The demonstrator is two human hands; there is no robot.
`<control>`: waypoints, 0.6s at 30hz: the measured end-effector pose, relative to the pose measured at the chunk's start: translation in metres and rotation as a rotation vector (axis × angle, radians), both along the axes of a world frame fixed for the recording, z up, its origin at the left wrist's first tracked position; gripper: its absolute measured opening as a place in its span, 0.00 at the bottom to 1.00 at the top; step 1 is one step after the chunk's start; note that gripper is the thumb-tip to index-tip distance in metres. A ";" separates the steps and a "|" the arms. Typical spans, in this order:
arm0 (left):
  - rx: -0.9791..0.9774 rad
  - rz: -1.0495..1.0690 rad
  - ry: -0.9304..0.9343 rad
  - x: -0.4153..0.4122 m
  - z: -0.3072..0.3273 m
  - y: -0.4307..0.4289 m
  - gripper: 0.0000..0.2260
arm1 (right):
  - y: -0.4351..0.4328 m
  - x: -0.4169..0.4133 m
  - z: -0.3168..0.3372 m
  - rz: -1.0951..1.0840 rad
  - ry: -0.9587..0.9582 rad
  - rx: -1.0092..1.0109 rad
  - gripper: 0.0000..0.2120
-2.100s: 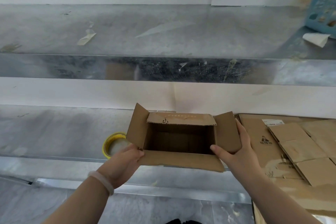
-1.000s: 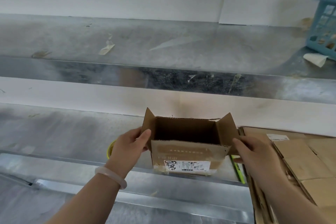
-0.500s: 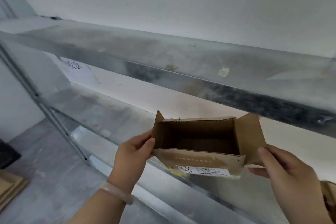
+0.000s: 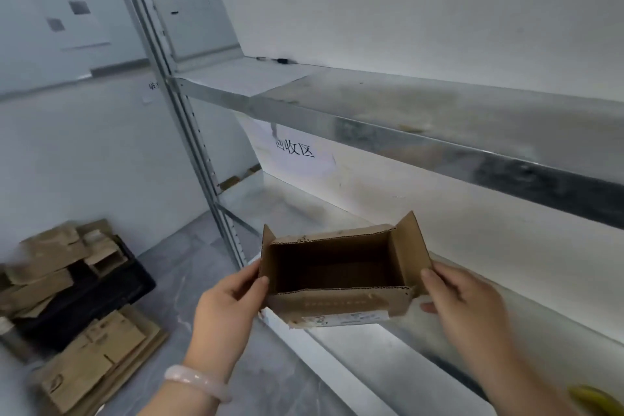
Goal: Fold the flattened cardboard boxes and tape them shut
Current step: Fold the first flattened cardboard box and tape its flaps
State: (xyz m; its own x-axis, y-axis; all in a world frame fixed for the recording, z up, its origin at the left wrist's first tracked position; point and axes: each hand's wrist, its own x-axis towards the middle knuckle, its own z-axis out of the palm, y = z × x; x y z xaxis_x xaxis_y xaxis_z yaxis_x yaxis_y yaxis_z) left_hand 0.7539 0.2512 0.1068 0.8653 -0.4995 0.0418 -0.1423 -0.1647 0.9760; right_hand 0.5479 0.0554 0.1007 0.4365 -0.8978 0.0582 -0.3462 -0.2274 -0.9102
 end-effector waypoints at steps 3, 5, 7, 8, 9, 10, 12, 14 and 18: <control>-0.023 0.027 0.059 0.052 -0.009 -0.001 0.12 | -0.003 0.062 -0.003 0.061 0.057 -0.027 0.09; -0.017 0.027 0.078 0.086 -0.013 -0.008 0.12 | -0.010 0.098 -0.007 0.075 0.051 -0.032 0.10; -0.033 0.017 0.096 0.122 -0.014 -0.019 0.12 | -0.021 0.134 -0.011 0.076 0.056 -0.042 0.12; -0.044 0.021 0.107 0.140 -0.015 -0.025 0.13 | -0.028 0.151 -0.014 0.076 0.052 -0.039 0.12; -0.055 0.029 0.116 0.158 -0.017 -0.030 0.13 | -0.035 0.169 -0.018 0.079 0.050 -0.034 0.11; -0.066 0.042 0.126 0.176 -0.019 -0.035 0.13 | -0.041 0.187 -0.020 0.088 0.053 -0.029 0.10; -0.080 0.068 0.146 0.208 -0.025 -0.043 0.13 | -0.054 0.226 -0.026 0.116 0.058 -0.008 0.13; -0.073 0.089 0.156 0.234 -0.031 -0.049 0.13 | -0.068 0.264 -0.030 0.117 0.055 0.024 0.15; -0.118 0.146 0.212 0.278 -0.047 -0.054 0.13 | -0.093 0.332 -0.042 0.107 0.032 0.062 0.07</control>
